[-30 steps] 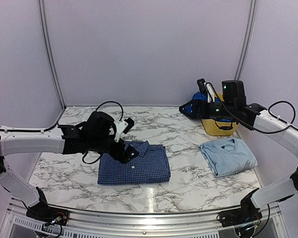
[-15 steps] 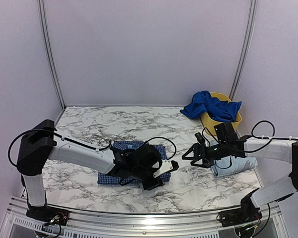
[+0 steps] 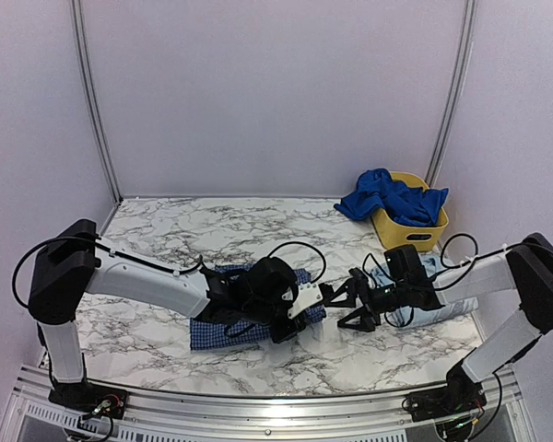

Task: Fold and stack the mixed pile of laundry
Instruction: Pick up the square-folded shirt from the center of the board.

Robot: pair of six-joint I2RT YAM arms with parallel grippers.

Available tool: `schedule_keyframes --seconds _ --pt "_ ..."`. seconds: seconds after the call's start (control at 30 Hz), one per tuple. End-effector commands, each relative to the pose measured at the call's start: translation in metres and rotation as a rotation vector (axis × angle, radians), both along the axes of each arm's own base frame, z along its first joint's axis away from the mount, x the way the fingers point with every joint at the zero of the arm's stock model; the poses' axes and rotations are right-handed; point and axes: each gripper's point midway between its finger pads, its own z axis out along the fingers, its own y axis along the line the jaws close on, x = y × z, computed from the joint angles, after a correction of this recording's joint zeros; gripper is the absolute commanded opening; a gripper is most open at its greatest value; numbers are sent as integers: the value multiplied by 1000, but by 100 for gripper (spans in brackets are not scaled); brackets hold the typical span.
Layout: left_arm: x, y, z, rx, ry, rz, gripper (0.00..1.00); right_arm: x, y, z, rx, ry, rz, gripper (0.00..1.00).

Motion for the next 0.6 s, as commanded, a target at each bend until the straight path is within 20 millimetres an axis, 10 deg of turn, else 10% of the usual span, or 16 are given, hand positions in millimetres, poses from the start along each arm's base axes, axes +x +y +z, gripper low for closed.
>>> schedule_keyframes --seconds 0.0,0.27,0.57 --pt "-3 -10 36 -125 5 -15 5 14 30 25 116 -21 8 93" --pt "-4 -8 37 -123 3 -16 7 24 61 25 181 44 -11 96" --pt "-10 -6 43 -137 -31 -44 11 26 81 5 221 160 -2 61"
